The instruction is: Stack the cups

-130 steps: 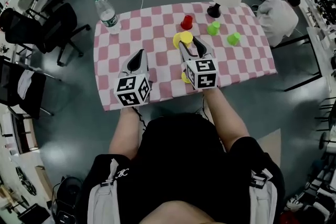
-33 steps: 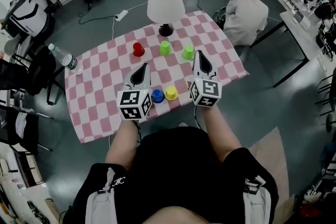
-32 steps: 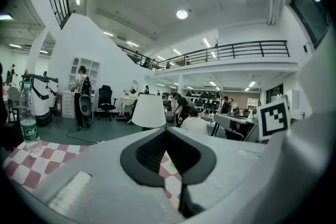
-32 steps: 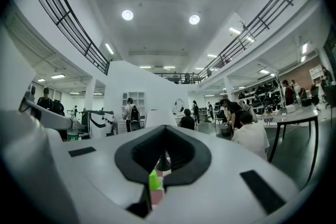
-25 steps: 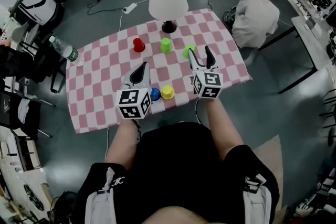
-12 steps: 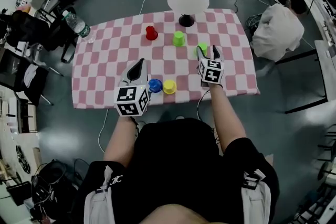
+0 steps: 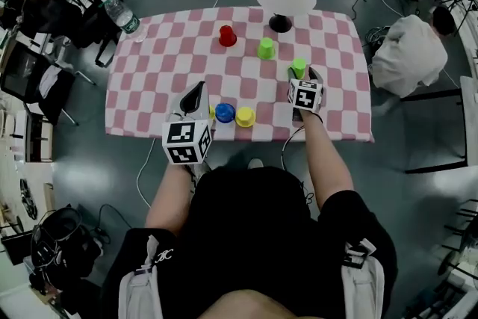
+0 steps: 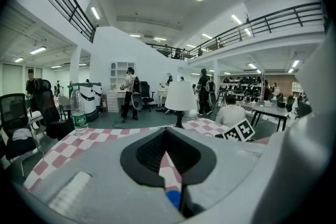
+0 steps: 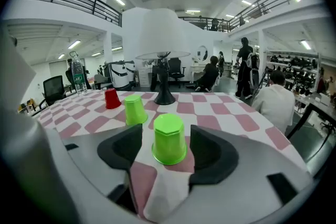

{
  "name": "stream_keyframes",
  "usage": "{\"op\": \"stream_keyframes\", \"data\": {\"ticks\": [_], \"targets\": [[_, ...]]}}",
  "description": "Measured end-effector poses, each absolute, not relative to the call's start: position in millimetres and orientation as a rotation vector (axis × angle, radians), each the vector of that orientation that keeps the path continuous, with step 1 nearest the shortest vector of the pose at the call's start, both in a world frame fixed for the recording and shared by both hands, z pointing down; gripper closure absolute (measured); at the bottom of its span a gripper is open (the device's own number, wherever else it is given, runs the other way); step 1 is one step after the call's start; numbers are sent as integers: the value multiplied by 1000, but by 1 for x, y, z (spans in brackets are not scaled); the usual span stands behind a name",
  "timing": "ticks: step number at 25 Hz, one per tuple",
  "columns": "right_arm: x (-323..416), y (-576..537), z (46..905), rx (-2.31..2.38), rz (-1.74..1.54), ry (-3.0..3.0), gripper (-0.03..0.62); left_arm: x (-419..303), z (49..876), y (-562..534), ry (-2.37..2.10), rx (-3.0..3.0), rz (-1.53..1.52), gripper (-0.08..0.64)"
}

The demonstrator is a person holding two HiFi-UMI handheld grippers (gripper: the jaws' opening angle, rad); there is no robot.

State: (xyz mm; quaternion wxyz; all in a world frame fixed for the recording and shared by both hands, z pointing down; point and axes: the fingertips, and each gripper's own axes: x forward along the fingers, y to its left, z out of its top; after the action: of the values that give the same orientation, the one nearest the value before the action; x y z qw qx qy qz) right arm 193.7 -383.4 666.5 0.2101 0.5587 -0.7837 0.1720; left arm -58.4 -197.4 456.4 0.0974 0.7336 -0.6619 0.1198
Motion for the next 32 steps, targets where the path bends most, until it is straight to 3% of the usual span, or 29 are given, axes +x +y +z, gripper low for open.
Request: {"op": "stream_keyframes", "data": {"ticks": [9,12,16,32], "targets": [[195,-394,696,1536,533,-2111,309,-74,452,-187,-2015,2110,350,545],[197,-397,695,1552,475,-2095,393,-79,452,-183,-2026,2092,343,545],[193,-395,683,1546,398,-2124,397,-81,455,-180,-2027,2081,341,545],[121,-348,563,1272,373,-2441,403,-94,446,-160,-2060,2056,263,545]]}}
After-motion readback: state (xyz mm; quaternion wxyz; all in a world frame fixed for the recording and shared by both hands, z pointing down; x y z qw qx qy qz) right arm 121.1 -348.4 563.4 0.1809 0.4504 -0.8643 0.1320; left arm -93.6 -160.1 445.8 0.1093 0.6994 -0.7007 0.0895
